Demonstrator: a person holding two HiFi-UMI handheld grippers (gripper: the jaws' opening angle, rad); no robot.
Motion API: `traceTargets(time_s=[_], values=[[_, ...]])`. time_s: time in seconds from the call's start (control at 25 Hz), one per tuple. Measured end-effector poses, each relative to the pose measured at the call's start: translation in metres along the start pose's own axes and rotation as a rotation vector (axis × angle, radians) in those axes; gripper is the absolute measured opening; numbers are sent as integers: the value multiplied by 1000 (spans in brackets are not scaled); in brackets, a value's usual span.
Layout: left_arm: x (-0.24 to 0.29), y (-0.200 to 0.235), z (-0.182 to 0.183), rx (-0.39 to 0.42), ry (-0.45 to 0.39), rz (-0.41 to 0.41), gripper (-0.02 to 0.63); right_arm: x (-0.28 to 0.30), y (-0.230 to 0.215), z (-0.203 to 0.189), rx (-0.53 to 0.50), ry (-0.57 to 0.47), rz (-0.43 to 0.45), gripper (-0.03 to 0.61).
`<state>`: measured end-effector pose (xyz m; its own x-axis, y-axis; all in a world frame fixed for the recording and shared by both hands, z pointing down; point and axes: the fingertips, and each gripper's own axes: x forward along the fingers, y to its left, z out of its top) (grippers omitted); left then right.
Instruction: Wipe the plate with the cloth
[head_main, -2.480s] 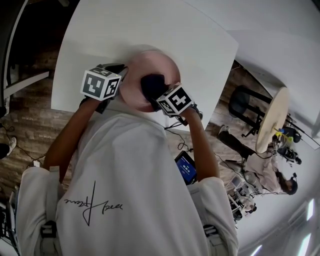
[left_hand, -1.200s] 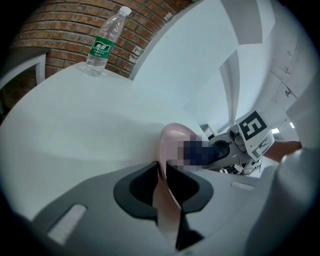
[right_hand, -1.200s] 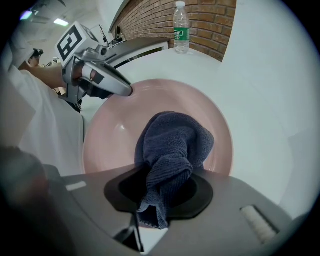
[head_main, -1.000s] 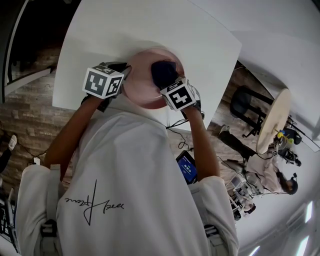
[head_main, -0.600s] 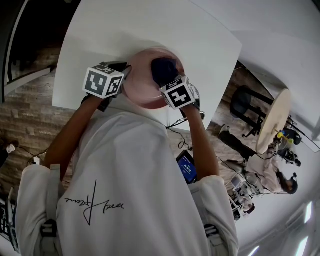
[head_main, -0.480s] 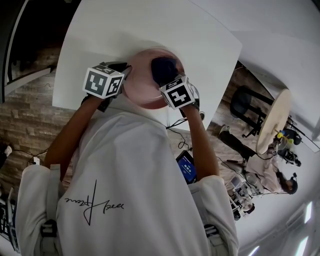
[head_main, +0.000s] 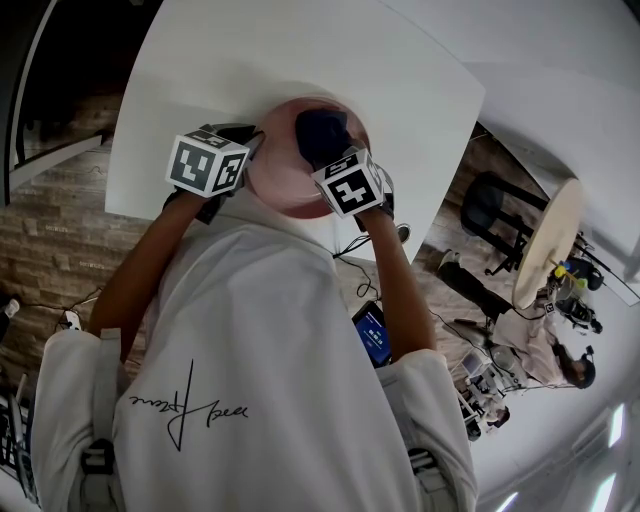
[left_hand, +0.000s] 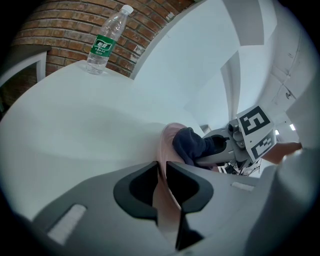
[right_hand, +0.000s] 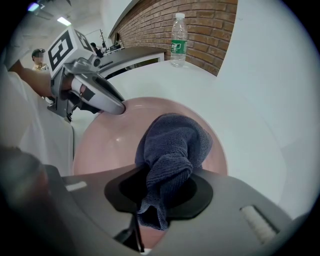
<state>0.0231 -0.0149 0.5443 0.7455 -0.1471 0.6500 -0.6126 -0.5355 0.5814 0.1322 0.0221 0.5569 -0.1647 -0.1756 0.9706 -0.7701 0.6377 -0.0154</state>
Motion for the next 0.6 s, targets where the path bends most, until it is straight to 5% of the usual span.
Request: traceTargets(time_s=[0.6], values=[[-4,1,5,35,-14,28,72,0,24,9,57,-71,110,110]])
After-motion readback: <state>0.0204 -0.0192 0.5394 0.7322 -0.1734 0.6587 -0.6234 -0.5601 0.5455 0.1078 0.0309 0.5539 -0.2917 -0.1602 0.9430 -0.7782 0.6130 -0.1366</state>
